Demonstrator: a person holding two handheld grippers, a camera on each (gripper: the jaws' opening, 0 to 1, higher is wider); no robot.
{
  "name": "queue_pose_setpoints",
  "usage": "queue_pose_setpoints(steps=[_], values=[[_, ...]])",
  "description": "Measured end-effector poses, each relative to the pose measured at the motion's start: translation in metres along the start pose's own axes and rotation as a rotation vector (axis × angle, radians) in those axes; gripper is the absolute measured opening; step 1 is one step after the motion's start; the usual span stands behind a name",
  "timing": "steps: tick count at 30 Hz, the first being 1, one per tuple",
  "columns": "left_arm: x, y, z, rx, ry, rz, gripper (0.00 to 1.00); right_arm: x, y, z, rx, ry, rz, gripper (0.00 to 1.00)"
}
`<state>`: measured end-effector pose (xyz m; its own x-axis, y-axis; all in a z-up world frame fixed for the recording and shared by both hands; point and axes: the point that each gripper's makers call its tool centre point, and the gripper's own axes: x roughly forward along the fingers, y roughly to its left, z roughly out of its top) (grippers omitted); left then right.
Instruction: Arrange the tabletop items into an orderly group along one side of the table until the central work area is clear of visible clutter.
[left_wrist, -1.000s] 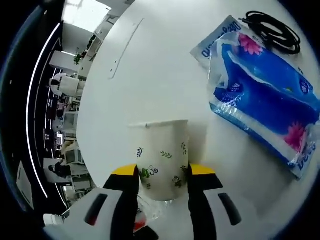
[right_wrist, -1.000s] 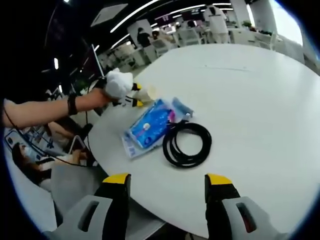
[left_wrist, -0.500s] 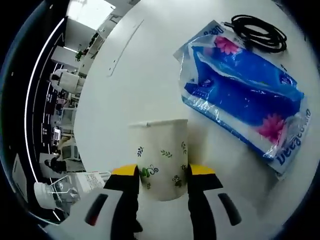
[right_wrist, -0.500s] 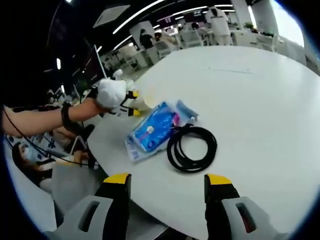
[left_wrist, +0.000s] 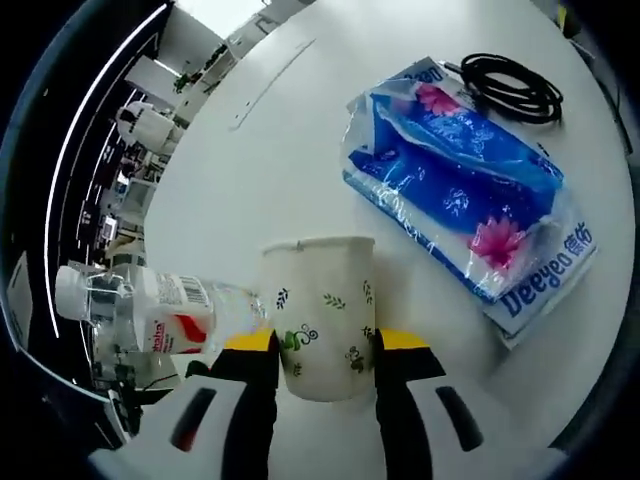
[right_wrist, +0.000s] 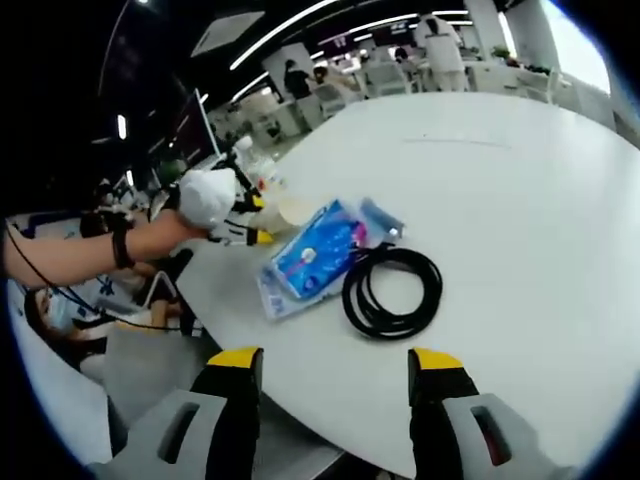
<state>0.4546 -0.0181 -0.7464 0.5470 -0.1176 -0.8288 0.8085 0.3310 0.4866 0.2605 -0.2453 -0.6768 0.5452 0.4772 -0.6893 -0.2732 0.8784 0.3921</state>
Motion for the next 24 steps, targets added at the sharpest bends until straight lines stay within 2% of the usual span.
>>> queue_pose_setpoints(steps=[12,24], values=[[-0.013,-0.01,-0.019,-0.116,0.012,-0.022,0.36,-0.002,0.002,-0.006,0.015,-0.019,0.006,0.59],[-0.026,-0.029,-0.027,-0.25,-0.016,-0.058,0.36,-0.004,0.003,-0.011,0.025,-0.04,0.011,0.59]])
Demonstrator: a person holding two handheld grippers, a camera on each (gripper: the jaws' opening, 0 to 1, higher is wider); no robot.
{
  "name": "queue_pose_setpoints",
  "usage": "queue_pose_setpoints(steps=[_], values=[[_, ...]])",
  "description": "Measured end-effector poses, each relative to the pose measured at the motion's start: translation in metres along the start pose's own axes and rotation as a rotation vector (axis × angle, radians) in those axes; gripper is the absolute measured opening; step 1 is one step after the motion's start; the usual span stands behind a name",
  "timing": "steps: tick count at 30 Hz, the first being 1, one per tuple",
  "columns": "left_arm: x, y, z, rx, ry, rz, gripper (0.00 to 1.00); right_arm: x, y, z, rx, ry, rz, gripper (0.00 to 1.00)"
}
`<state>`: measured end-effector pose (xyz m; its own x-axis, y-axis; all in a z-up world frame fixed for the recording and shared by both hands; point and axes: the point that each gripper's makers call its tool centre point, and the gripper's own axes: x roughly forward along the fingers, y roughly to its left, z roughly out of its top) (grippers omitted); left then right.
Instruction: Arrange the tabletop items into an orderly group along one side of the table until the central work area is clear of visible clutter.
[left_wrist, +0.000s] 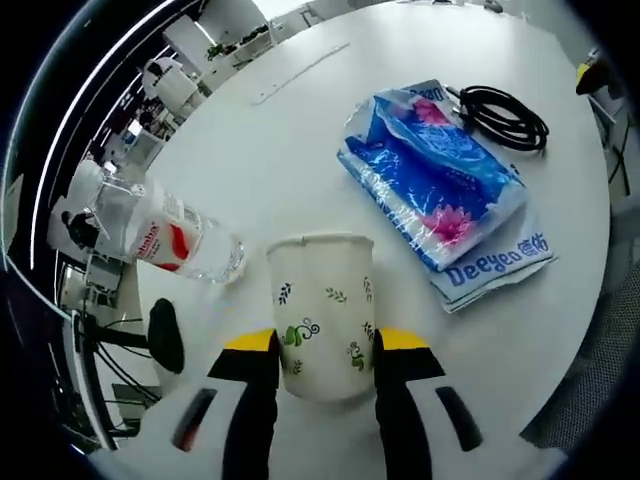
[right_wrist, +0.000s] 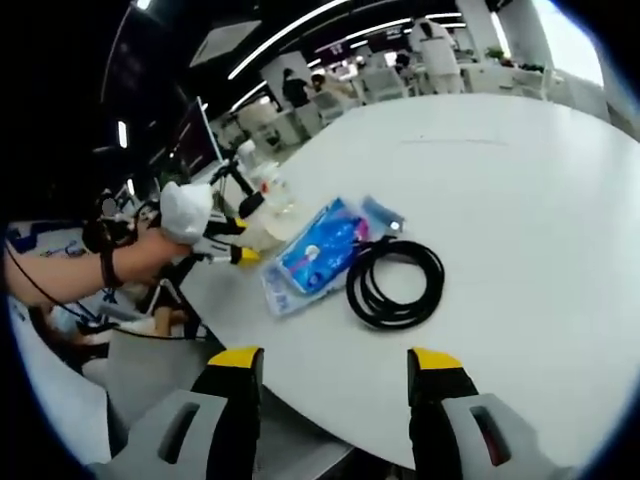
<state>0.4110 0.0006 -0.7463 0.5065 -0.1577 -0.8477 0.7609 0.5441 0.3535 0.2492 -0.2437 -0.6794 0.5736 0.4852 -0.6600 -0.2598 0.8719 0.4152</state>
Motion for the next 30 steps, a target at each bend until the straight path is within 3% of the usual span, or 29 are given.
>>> queue_pose_setpoints(steps=[11,17,19,21,23,26,30], values=[[-0.01,-0.009,-0.013,-0.147,-0.022,-0.037,0.36,0.001,0.002,0.003,-0.005,-0.012,0.005,0.59],[-0.015,-0.011,-0.022,-0.315,-0.047,-0.085,0.36,0.005,0.002,0.007,-0.005,-0.018,0.01,0.59],[-0.019,-0.009,-0.027,-0.318,-0.044,-0.084,0.36,0.006,0.002,0.009,-0.005,-0.02,0.011,0.59],[-0.021,-0.012,-0.03,-0.39,-0.064,-0.103,0.36,0.006,0.003,0.01,-0.005,-0.023,0.014,0.59],[-0.024,-0.011,-0.036,-0.408,-0.067,-0.106,0.36,0.007,0.003,0.011,-0.005,-0.025,0.015,0.59],[-0.03,-0.014,-0.04,-0.524,-0.112,-0.141,0.36,0.009,0.004,0.012,-0.006,-0.025,0.02,0.59],[-0.038,-0.016,-0.047,-0.614,-0.152,-0.169,0.36,0.012,0.007,0.013,-0.009,-0.021,0.031,0.59]])
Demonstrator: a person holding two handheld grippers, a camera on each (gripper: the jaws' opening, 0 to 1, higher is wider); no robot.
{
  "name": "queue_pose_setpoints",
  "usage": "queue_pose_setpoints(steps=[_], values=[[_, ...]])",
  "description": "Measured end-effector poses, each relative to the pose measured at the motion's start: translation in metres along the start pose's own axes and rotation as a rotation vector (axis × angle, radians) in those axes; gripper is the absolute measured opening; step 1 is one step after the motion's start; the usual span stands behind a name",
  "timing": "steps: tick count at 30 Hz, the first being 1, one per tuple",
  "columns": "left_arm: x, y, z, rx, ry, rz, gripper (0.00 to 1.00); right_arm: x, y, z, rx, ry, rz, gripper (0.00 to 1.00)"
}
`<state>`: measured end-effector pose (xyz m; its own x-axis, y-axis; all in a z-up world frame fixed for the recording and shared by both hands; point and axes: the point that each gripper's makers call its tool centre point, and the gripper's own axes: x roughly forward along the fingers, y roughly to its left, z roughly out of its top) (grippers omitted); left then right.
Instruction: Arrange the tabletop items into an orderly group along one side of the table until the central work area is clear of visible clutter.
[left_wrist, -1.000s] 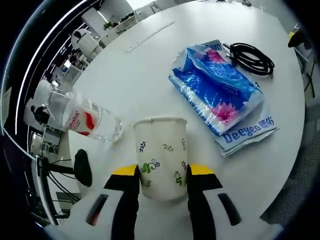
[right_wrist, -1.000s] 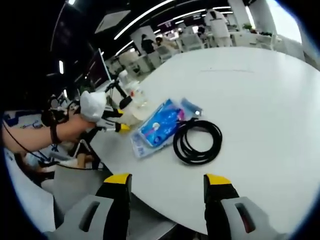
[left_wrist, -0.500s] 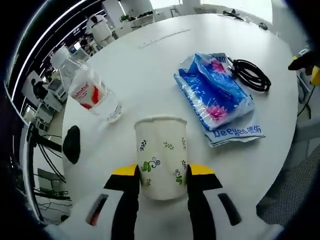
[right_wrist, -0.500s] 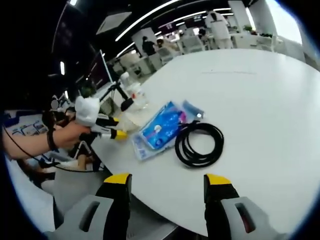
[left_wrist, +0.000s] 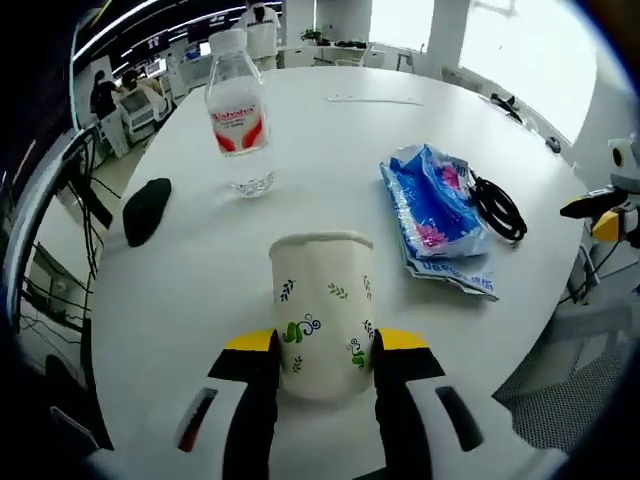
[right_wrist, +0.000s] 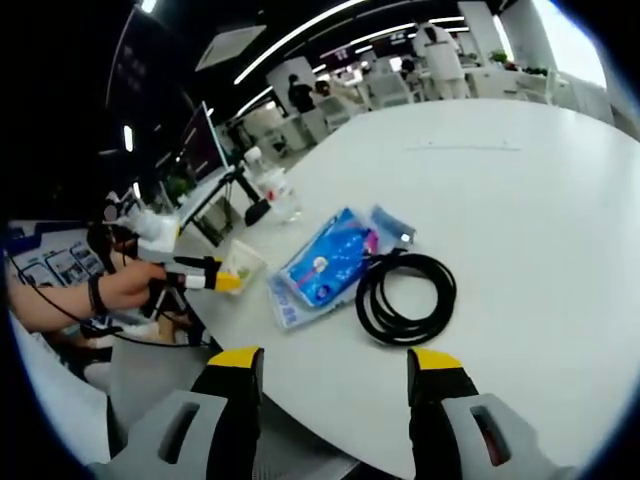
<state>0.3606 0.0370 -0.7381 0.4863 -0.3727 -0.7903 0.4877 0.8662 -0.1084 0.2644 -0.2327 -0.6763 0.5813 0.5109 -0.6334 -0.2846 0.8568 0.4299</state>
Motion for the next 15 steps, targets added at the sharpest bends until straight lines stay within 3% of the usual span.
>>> queue_pose_setpoints(steps=[11,15], values=[[-0.02,-0.016,-0.003,-0.096,-0.082,-0.068,0.36,0.012,0.021,0.006,-0.032,0.011,0.061,0.57],[-0.027,-0.027,0.003,-0.084,-0.104,-0.086,0.36,0.017,0.03,0.009,-0.05,0.015,0.085,0.56]])
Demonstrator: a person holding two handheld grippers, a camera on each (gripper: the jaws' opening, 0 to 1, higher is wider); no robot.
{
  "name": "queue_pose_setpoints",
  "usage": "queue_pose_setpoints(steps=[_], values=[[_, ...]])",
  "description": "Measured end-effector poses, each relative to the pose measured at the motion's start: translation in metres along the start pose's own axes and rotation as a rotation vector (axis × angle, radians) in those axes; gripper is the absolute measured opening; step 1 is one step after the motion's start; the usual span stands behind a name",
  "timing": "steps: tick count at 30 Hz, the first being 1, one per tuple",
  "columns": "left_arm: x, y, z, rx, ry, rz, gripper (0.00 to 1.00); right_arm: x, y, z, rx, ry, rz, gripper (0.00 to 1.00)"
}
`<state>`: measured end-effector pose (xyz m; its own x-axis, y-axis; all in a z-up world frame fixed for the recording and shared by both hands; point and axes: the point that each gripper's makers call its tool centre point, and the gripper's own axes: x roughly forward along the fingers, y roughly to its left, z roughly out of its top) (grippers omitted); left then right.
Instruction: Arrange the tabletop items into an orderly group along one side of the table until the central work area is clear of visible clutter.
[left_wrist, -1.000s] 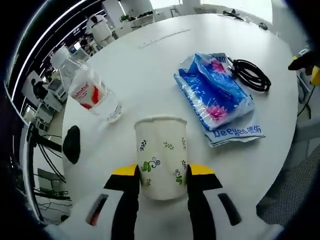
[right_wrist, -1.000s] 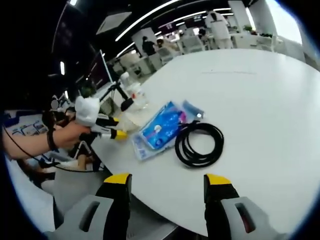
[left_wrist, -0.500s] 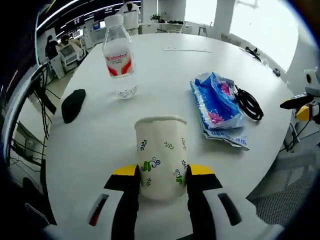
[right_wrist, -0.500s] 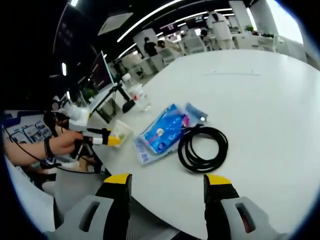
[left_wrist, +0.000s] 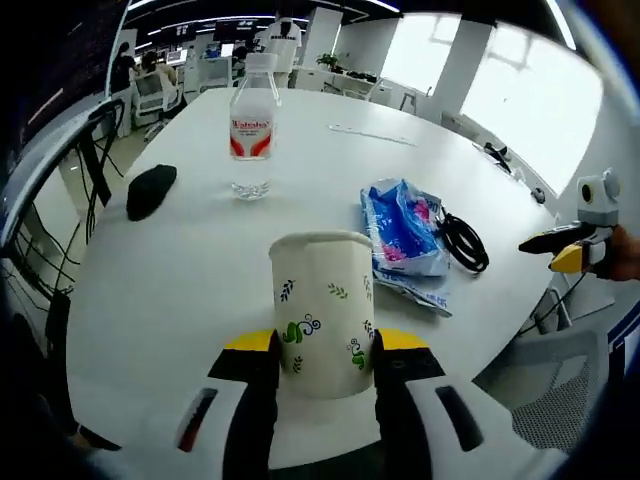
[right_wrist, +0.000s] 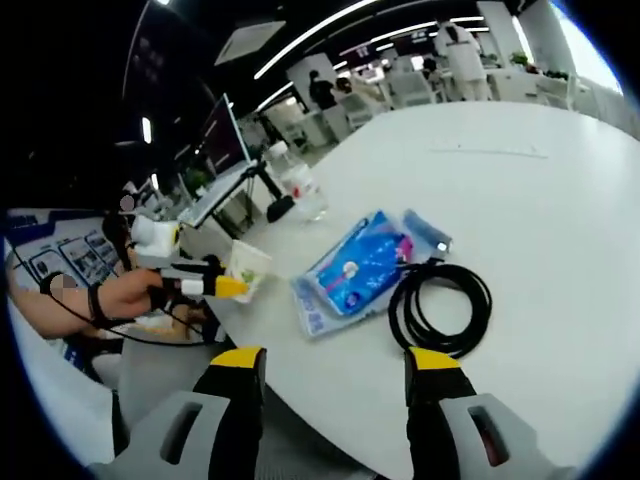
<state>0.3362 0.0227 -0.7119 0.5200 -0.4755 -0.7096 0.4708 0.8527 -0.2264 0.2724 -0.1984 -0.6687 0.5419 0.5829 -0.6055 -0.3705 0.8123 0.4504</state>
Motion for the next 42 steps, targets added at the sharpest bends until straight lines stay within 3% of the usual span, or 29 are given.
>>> queue_pose_setpoints(steps=[13,23,29,37,42], values=[[-0.007,-0.028,0.013,0.073,-0.02,-0.043,0.36,0.012,0.023,0.002,-0.028,-0.002,0.065,0.54],[-0.009,-0.066,0.014,0.239,-0.018,-0.102,0.36,0.021,0.044,0.018,-0.078,-0.005,0.124,0.53],[-0.012,-0.082,0.016,0.29,-0.027,-0.121,0.36,0.024,0.057,0.034,-0.053,-0.06,0.163,0.49],[-0.012,-0.104,0.011,0.412,-0.022,-0.148,0.36,0.03,0.079,0.034,-0.096,-0.038,0.219,0.47],[-0.011,-0.116,0.003,0.483,-0.006,-0.156,0.36,0.032,0.09,0.035,-0.077,-0.045,0.257,0.46]])
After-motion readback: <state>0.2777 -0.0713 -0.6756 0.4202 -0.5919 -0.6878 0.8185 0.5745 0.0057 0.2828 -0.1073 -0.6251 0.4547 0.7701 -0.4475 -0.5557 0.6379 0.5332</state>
